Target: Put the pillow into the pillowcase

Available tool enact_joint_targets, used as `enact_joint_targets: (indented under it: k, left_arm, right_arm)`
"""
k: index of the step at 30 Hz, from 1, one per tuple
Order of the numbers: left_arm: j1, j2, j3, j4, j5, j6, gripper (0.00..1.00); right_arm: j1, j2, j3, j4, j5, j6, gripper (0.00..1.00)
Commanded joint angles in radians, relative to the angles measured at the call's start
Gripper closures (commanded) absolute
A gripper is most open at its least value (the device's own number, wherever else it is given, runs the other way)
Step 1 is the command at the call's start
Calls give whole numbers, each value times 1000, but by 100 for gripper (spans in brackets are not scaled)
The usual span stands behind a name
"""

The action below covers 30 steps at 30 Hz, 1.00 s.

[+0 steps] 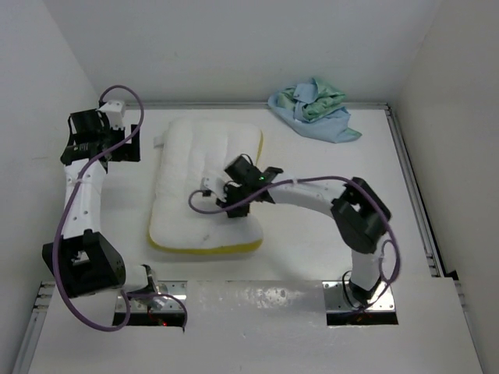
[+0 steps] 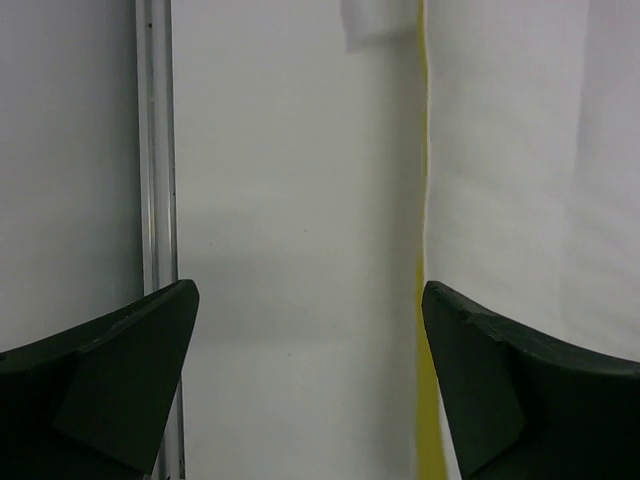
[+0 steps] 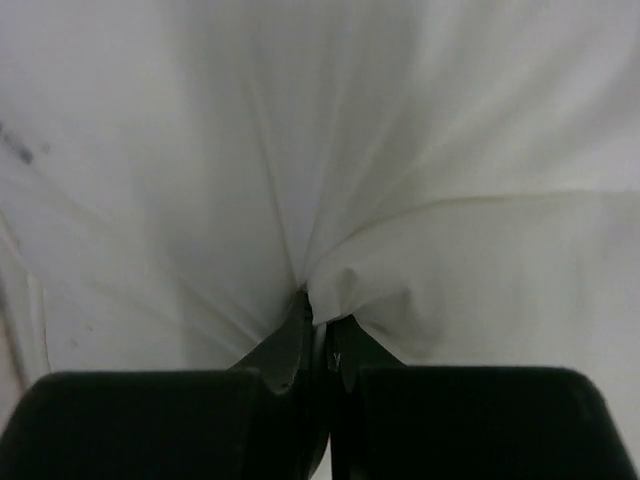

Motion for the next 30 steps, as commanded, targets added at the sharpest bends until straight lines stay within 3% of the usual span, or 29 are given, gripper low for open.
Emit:
enact_joint_targets:
  k: [1,4,6,7,8,10,11,14,16,21,22,23,24,25,27,30]
  left_arm:
    - [-25,24,-13,62,-30,-6,8]
    - [-85,59,-17,73,-67,6,8]
    - [-145,84,-18,91,-84,8,8]
    - [-168,93,-17,101,-89,8,8]
    - [-189,113,-17,108,-95,7,8]
    - [-261,139,8,121,-98,-3,8]
    - [-275,170,20,118,-92,-4,8]
    - [-360,231,71,96,-81,-4,7]
    - [-372,263,88,96,-69,-15,7]
    - [-372,285,44,140,-115,2,7]
    - [-372,300,30,151,-141,10,7]
    - [-372,308,14,162,-177,19,7]
    - [-371,314,-19,196,-205,26,7]
    - [-369,314,-41,217,-265,22,7]
    - [-354,302,-81,257,-276,16,7]
    - [-348,288,-83,247,-256,11,7]
  right_arm:
    - [-142,-209,-214,-51,-38,-129,100]
    - [-359,-254,-321,9,-33,-43,100]
    - [-433,-230,-275,87,87,-15,100]
    - [-435,-175,-231,89,141,-30,100]
    - [-432,-132,-83,51,161,-34,98]
    - [-395,27,105,6,123,50,95]
    - [-380,81,296,-52,47,70,93]
    - [-227,244,545,-98,89,132,98]
    - [-197,283,571,-47,110,300,100]
    - [-219,214,417,108,224,494,100]
    - [-231,202,399,122,232,546,92]
    - [-269,186,402,125,218,567,62]
    - [-292,179,408,121,177,575,23]
    - [-323,170,425,116,99,584,1]
    - [-426,134,426,136,88,635,1]
    - [-550,142,388,223,192,667,1]
